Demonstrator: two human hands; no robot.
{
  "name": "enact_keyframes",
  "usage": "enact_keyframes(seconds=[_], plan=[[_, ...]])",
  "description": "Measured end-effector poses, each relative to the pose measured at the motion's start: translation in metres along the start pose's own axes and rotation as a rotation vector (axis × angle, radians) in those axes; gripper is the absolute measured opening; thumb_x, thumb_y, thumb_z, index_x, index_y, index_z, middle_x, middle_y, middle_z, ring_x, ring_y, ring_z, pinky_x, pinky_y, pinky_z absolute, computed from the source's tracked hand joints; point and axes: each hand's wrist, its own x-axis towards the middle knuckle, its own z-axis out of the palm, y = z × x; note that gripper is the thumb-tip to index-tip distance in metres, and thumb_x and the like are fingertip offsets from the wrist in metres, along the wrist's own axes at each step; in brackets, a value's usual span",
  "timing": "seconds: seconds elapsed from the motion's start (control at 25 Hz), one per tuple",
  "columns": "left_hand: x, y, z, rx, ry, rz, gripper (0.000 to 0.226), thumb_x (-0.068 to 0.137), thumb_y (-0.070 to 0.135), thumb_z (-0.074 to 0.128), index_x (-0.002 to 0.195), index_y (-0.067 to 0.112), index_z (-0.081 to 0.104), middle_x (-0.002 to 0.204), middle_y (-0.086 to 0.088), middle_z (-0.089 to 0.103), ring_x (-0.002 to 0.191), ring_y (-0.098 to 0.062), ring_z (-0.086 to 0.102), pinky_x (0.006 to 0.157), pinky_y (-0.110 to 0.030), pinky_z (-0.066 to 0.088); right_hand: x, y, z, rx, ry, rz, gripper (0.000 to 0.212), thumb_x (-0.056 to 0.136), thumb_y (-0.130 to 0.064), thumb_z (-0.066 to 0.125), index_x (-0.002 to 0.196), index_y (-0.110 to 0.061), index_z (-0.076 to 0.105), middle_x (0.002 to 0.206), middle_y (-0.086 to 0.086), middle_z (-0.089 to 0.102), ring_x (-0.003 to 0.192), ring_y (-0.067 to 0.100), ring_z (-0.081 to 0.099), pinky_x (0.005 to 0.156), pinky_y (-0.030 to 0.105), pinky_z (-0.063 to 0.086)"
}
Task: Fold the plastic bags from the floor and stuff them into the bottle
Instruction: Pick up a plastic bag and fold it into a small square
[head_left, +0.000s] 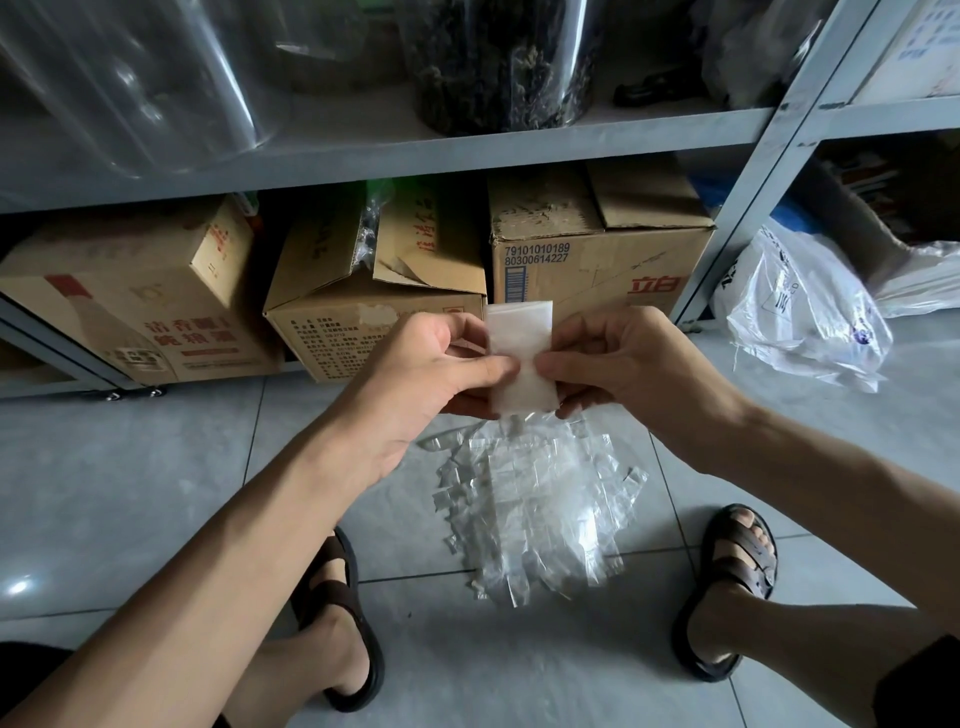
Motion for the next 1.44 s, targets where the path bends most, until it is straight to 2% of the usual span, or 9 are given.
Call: enact_keyframes(seconds=[0.12,0.28,0.48,0.72,0.84,1.04,1.24,1.36,1.44], plan=[[-0.003,0.004,0.002,-0.021,0.003,-0.004,0.013,0.083,-0.002,0.072,0.087,0.008,0.065,0.080,-0.013,0.074,0.065,-0.020,0.072,0.053,-0.025,0.057,-0.001,-0.002,-0.001,0.033,-0.001,0.008,0.004,0.085,0.000,0.071,0.089,0.000,0.069,0.077,0.018,0.072,0.063,0.022,0.068,0.059,0.028,0.059],[-0.005,0.008,0.003,-0.096,0.006,0.005,0.019,0.081,-0.007,0.070,0.080,0.012,0.070,0.079,-0.008,0.074,0.061,-0.017,0.071,0.048,-0.023,0.055,-0.001,-0.004,-0.002,0.171,-0.040,0.045,0.009,0.083,0.003,0.069,0.084,-0.006,0.068,0.078,0.014,0.071,0.066,0.021,0.070,0.058,0.026,0.058],[-0.007,0.010,0.002,-0.139,-0.033,0.012,0.025,0.084,-0.006,0.063,0.077,0.015,0.074,0.075,-0.004,0.074,0.062,-0.011,0.069,0.049,-0.022,0.055,-0.002,-0.007,-0.003,0.298,-0.059,0.088,0.006,0.073,-0.008,0.068,0.079,-0.008,0.070,0.073,0.011,0.069,0.061,0.018,0.068,0.055,0.023,0.057],[-0.008,0.011,0.003,-0.153,-0.052,-0.007,0.009,0.077,0.006,0.066,0.078,0.011,0.073,0.075,-0.005,0.074,0.062,-0.011,0.069,0.051,-0.021,0.057,-0.002,-0.008,-0.002,0.289,-0.079,0.100,0.016,0.091,0.002,0.057,0.082,-0.005,0.067,0.069,0.009,0.070,0.058,0.015,0.066,0.054,0.022,0.057],[-0.009,0.011,0.003,-0.141,-0.052,-0.016,0.016,0.087,-0.002,0.059,0.082,0.007,0.071,0.075,-0.007,0.074,0.060,-0.013,0.069,0.051,-0.021,0.057,-0.002,-0.009,-0.003,0.289,-0.087,0.123,0.019,0.094,0.003,0.053,0.083,-0.005,0.066,0.065,0.009,0.068,0.054,0.014,0.066,0.052,0.022,0.057],[-0.009,0.012,0.004,-0.145,-0.056,-0.016,0.022,0.091,-0.006,0.055,0.082,0.004,0.071,0.073,-0.009,0.074,0.059,-0.015,0.070,0.053,-0.022,0.058,-0.002,-0.009,-0.002,0.301,-0.091,0.139,0.023,0.096,0.005,0.050,0.083,-0.004,0.066,0.066,0.011,0.067,0.055,0.015,0.066,0.052,0.023,0.056],[-0.009,0.013,0.002,-0.160,-0.068,-0.037,0.036,0.093,-0.004,0.045,0.074,0.006,0.074,0.073,-0.012,0.072,0.065,-0.019,0.069,0.060,-0.027,0.061,-0.003,-0.007,-0.002,0.217,-0.059,0.064,0.023,0.095,0.007,0.051,0.082,-0.004,0.067,0.069,0.011,0.068,0.059,0.019,0.068,0.057,0.024,0.057],[-0.007,0.011,0.002,-0.160,-0.088,-0.058,0.021,0.090,0.007,0.056,0.081,0.006,0.074,0.077,-0.013,0.072,0.070,-0.021,0.069,0.066,-0.030,0.061,-0.004,-0.006,-0.001,0.124,-0.039,-0.009,0.024,0.095,0.008,0.052,0.081,-0.003,0.068,0.070,0.013,0.068,0.061,0.021,0.069,0.058,0.024,0.057],[-0.006,0.009,0.002,-0.129,-0.084,-0.047,0.008,0.085,0.007,0.066,0.084,0.006,0.074,0.079,-0.011,0.073,0.070,-0.018,0.070,0.065,-0.028,0.061,-0.003,-0.005,0.000,0.095,-0.019,-0.030,0.024,0.095,0.010,0.052,0.081,-0.003,0.067,0.068,0.012,0.068,0.060,0.022,0.069,0.058,0.024,0.057]])
